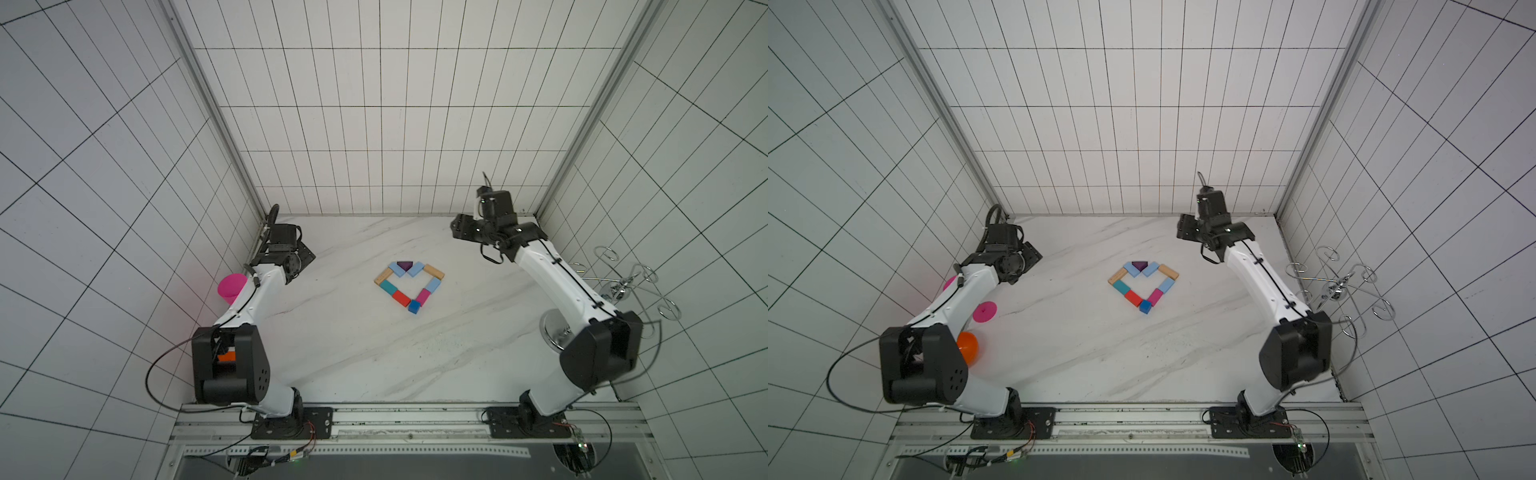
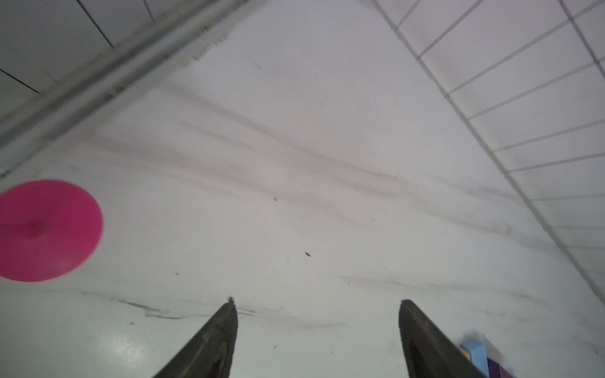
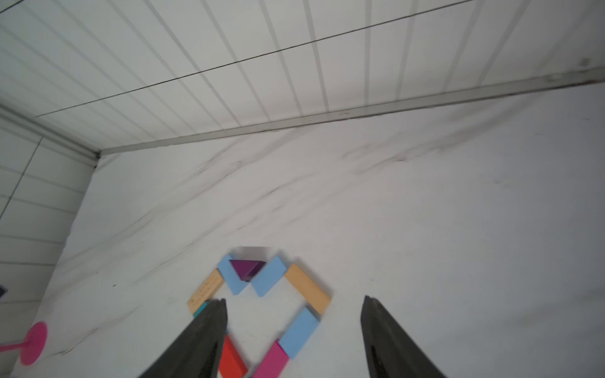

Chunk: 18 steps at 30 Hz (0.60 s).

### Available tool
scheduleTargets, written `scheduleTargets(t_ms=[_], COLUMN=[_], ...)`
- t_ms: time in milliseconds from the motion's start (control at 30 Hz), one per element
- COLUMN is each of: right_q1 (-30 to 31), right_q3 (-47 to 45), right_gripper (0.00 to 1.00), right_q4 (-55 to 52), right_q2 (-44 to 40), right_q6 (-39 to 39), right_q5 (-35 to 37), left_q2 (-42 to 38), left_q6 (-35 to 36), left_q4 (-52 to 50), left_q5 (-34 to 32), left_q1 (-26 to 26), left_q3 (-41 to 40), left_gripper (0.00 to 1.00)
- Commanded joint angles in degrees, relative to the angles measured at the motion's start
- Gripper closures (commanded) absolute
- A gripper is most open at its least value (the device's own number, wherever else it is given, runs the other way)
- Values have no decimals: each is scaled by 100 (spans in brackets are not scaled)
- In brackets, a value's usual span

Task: Assemble a heart with building blocks
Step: Reset both arms

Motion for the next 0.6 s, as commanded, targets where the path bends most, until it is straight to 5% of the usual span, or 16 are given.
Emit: scheduleTargets(t_ms=[0,67,167,300,367,567], right_q1=[-723,-773,-840,-940,-941,-959], right_q3=[-2452,-3610,-3943,-4220,-4483,-4843], right_gripper=[1,2,2,2,2,2], right_q4=[2189,3145,2973,3189,3611,4572], right_q2=[-999,-1480,-1429,-1172,-1091,-671], right_q6=[309,-706,-1775,-2036,-2059,-2235], right_q5=[930,1483,1928,1940,1789,1689], left_q2=[-80,-150,-249,-220,-126,114], left_q6=[411,780,1210,1559,1834,2540], left_q4=[589,1549,3098,4695,4625,5812], left_q5=[-1386,-1745,-1184,-572,-162,-258], left_q1=[220,214,227,234,228,205], left_q3=[-306,-948,-1927,-2870,-2900,-3234], left_gripper=[21,21,21,24,25,25])
